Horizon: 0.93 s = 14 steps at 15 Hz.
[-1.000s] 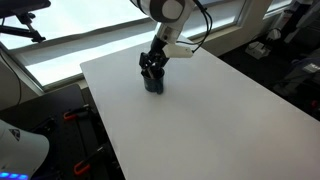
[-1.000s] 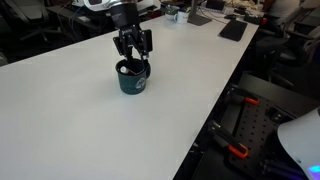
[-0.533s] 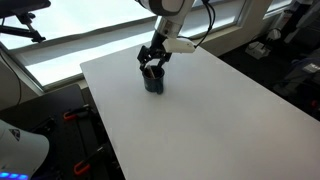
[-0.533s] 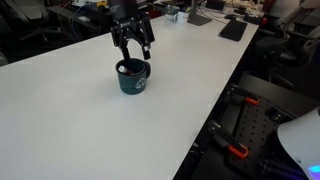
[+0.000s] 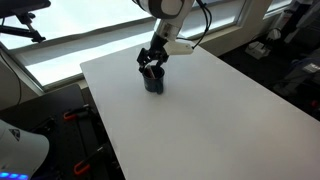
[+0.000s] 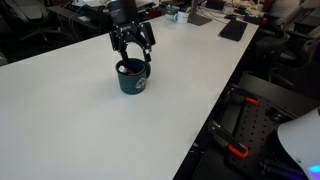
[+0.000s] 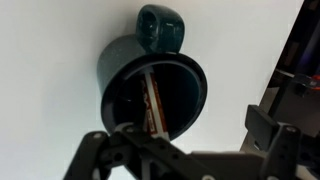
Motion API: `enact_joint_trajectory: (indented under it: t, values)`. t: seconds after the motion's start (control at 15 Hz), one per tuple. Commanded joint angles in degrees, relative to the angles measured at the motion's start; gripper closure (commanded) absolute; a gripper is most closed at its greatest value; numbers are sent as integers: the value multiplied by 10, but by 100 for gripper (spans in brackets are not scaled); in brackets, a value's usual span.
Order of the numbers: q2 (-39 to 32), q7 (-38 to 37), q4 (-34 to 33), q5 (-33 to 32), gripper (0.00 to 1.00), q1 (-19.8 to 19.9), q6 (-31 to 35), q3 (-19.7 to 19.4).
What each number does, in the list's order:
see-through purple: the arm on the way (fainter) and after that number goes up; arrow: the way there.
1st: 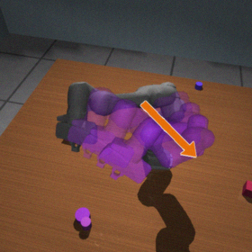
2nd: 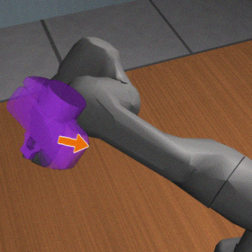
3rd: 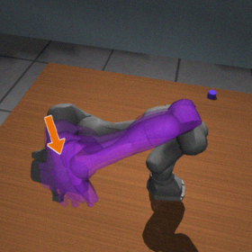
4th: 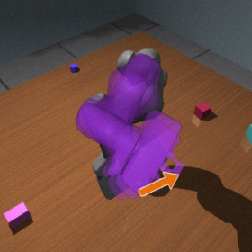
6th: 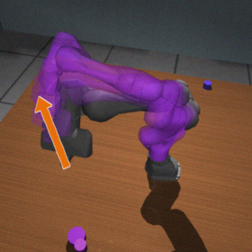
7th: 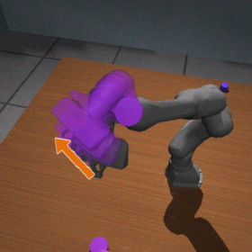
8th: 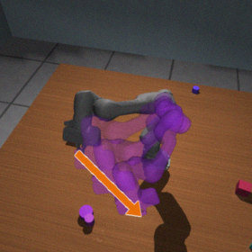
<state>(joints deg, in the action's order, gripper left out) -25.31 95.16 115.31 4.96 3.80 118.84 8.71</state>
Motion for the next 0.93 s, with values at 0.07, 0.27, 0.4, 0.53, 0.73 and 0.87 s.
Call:
enact_joint_trajectory:
  t: [0.07, 0.27, 0.4, 0.53, 0.73, 0.87]
  values:
    - [-11, 41, -12, 16, 3, 2, -9, 5]
    - [-20, 57, -17, 21, 29, 2, -12, 6]
    - [-24, 65, -19, 22, 37, 2, -14, 6]
    - [-27, 67, -20, 22, 61, 3, -14, 6]
    - [-31, 67, -21, 23, 67, 3, -16, 6]
    - [-31, 67, -26, 25, 69, 3, -19, 6]
